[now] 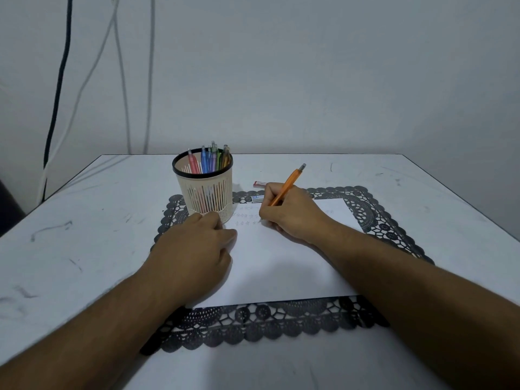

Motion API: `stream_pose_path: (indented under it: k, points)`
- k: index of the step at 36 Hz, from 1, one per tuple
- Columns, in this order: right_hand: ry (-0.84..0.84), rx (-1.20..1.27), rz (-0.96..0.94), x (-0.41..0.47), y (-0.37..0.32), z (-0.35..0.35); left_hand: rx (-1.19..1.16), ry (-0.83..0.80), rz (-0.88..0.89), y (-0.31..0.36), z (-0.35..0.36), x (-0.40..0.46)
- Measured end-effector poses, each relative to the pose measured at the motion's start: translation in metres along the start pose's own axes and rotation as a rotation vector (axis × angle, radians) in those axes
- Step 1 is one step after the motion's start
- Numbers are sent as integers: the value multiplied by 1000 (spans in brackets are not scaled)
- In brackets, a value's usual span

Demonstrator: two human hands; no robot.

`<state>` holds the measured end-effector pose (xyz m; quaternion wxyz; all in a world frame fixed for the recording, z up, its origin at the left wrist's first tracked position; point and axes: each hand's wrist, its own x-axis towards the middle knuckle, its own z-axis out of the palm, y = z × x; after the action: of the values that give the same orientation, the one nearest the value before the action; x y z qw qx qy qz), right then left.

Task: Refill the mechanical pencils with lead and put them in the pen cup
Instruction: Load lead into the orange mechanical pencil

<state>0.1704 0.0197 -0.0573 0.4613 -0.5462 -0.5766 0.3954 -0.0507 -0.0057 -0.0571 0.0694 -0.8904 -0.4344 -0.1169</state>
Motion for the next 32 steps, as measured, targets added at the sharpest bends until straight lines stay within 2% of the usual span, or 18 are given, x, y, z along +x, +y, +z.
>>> stream_pose_path:
  k: [9,13,32]
  points:
    - [-36,0,-3,-3,-2,-1,-16,-4,-18,1,0,0]
    - [8,60,-1,0,1,-6,-26,-3,-14,0,0,0]
    - [39,-33,11,0,0,-6,-46,-36,-14,-3,0,1]
